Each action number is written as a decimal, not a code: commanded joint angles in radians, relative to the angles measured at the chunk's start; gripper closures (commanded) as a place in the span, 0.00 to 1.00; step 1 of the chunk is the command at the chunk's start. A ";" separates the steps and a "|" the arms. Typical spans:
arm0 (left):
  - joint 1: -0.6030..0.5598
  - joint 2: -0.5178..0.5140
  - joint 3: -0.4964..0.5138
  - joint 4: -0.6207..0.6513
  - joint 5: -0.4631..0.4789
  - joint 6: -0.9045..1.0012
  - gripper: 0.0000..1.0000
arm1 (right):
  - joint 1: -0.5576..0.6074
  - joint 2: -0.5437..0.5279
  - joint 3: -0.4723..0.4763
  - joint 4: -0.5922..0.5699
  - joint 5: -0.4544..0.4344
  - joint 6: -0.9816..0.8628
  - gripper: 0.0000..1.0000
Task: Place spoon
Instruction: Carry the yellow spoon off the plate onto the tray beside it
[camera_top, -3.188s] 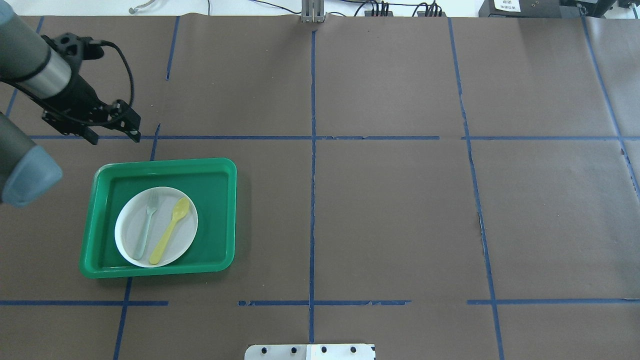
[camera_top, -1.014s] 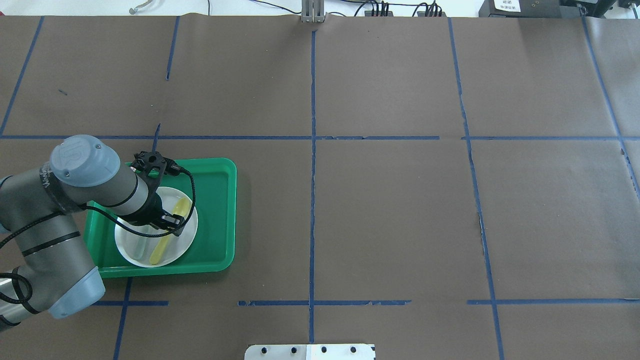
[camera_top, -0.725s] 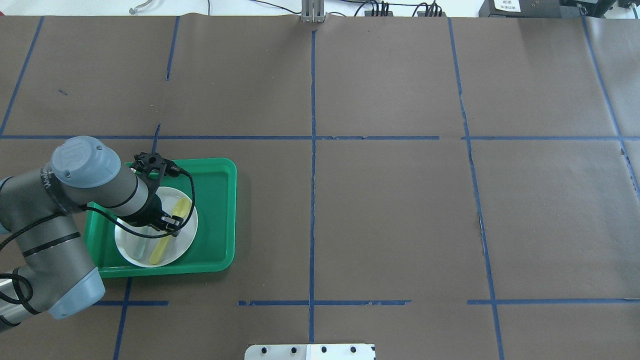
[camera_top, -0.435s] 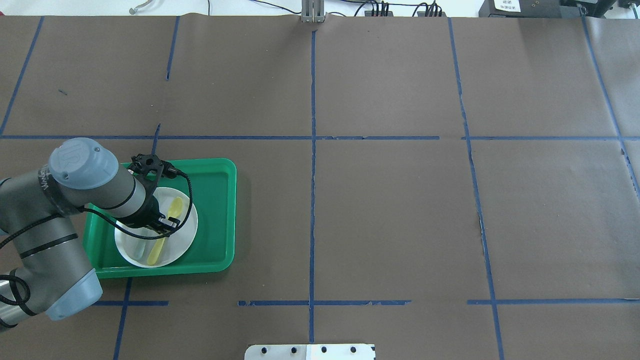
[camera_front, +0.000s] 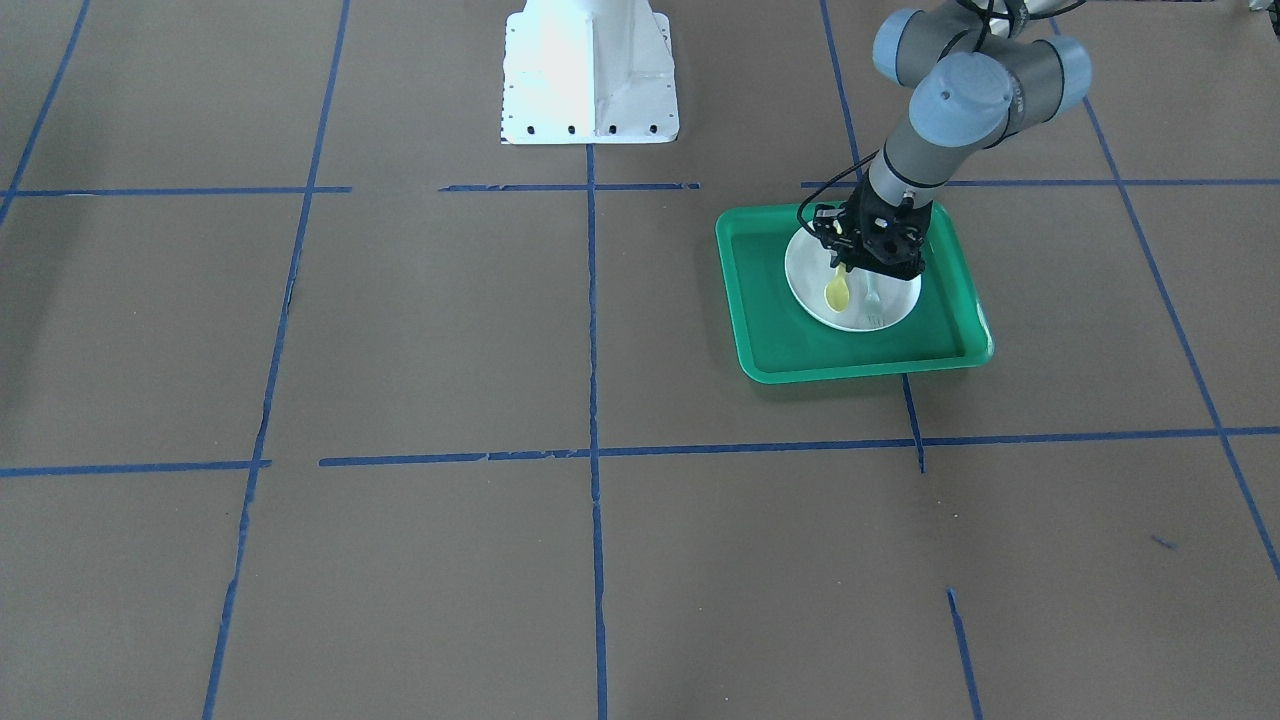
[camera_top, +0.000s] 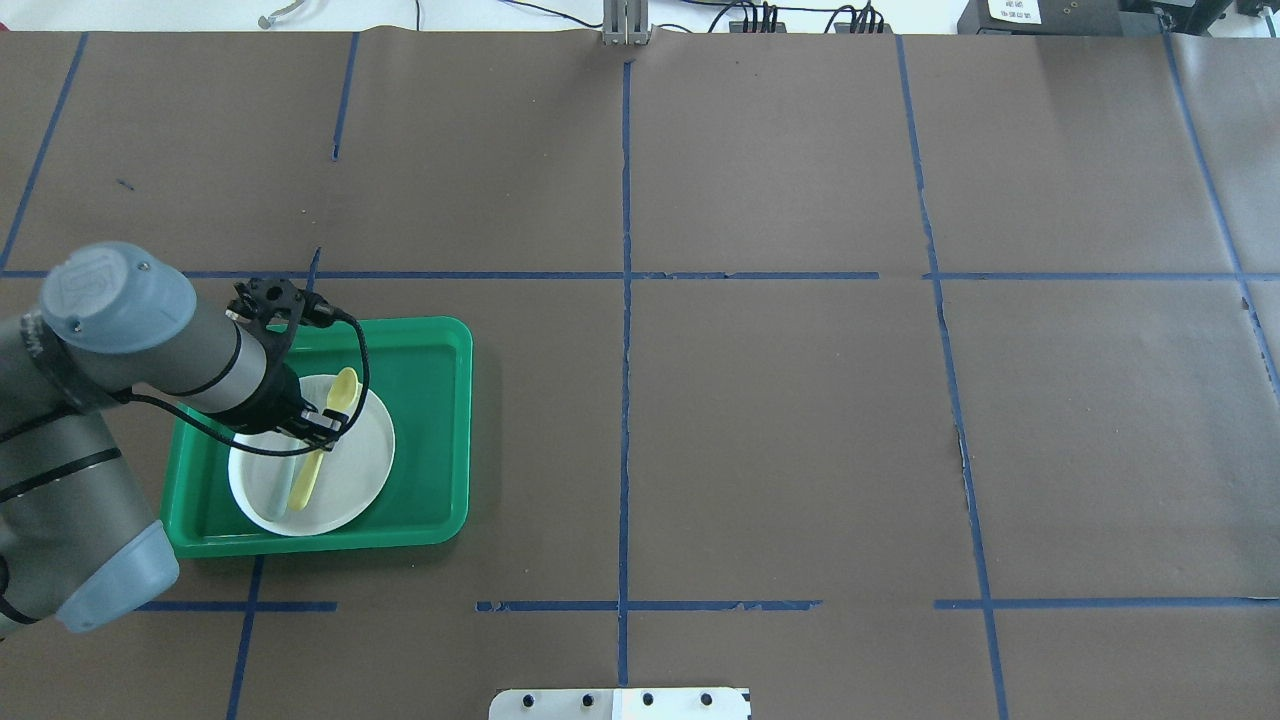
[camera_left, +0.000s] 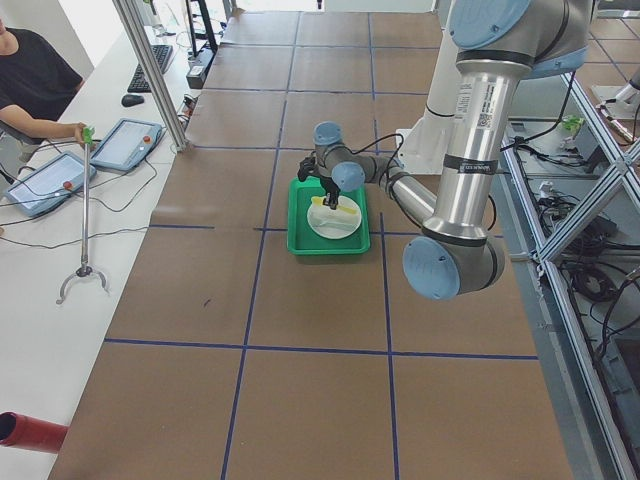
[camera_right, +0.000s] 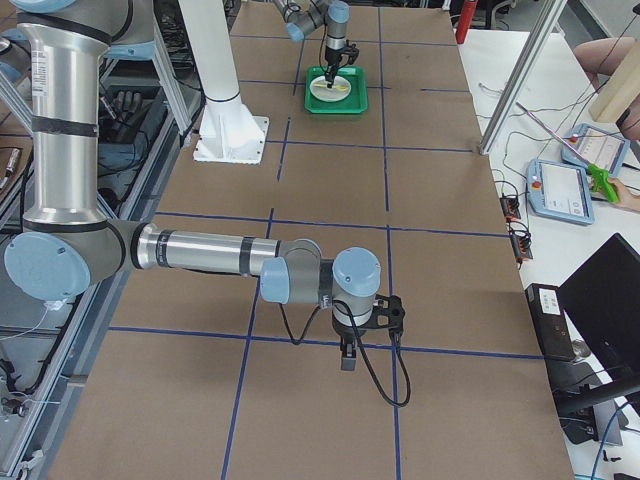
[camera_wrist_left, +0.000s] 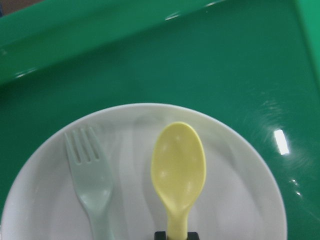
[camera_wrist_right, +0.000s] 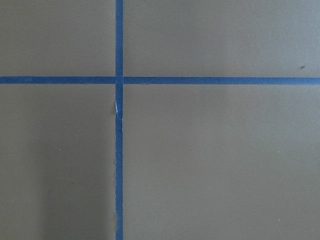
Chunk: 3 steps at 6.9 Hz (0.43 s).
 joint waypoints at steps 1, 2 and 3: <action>-0.050 -0.119 -0.031 0.151 -0.026 -0.221 1.00 | 0.000 0.000 0.000 0.000 0.000 0.000 0.00; -0.044 -0.214 0.083 0.150 -0.028 -0.309 1.00 | 0.000 0.000 0.000 0.000 0.000 0.000 0.00; -0.029 -0.231 0.127 0.149 -0.031 -0.316 1.00 | 0.000 0.000 0.000 0.000 0.000 0.000 0.00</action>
